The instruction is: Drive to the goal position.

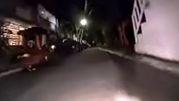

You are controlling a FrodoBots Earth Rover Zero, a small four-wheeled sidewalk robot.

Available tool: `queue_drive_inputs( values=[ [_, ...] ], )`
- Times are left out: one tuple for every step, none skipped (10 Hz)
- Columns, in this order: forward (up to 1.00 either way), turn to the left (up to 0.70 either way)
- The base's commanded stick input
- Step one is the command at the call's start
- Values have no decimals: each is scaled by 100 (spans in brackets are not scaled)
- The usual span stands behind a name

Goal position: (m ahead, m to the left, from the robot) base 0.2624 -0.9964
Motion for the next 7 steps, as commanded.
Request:
queue_drive_inputs(
  values=[
    [100, 0],
    [100, 0],
    [100, 0],
    [100, 0],
    [100, 0],
    [100, 0],
    [100, 0]
  ],
)
